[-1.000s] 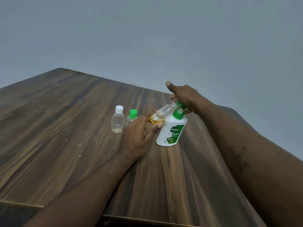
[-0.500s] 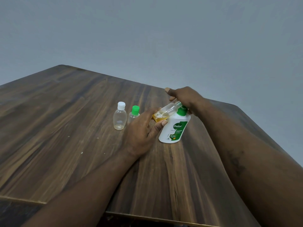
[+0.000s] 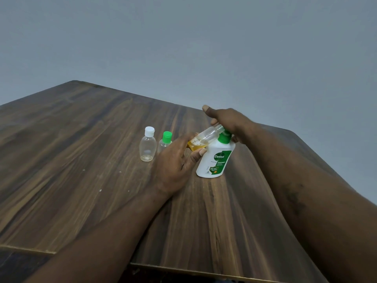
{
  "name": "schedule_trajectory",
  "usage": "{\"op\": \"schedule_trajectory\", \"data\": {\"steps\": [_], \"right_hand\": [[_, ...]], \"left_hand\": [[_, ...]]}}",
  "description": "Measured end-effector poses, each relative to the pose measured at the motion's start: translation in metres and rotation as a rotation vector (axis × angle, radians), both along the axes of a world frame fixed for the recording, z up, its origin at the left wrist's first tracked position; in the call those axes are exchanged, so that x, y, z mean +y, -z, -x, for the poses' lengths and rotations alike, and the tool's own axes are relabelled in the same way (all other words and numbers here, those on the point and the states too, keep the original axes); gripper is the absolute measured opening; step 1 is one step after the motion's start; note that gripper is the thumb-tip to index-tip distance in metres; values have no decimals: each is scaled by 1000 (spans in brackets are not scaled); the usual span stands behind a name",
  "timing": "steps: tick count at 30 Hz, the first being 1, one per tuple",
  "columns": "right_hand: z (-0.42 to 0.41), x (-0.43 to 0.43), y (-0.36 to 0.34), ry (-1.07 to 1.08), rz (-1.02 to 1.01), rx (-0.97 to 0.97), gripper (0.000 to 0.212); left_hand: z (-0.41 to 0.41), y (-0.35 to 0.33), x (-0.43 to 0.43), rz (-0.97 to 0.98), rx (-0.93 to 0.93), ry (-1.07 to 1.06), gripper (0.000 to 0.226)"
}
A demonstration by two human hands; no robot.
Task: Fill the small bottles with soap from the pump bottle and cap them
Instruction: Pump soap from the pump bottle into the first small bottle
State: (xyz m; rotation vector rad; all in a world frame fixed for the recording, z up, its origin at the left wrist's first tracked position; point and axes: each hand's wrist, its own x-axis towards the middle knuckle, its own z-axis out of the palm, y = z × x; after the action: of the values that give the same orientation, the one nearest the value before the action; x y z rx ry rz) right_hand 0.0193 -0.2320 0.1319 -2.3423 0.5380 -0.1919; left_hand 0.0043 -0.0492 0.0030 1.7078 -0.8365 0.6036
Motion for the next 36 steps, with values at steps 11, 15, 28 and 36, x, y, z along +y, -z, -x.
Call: {"op": "schedule_trajectory", "data": {"steps": [11, 15, 28, 36], "right_hand": [[4, 2, -8, -5, 35, 11, 71], [4, 0, -33, 21, 20, -90, 77], [-5, 2, -2, 26, 101, 42, 68], [2, 1, -26, 32, 85, -14, 79]], "left_hand": [[0, 0, 0, -15, -3, -15, 37], [1, -1, 1, 9, -4, -14, 40], [1, -2, 0, 7, -2, 5, 33], [4, -4, 1, 32, -13, -8, 38]]}}
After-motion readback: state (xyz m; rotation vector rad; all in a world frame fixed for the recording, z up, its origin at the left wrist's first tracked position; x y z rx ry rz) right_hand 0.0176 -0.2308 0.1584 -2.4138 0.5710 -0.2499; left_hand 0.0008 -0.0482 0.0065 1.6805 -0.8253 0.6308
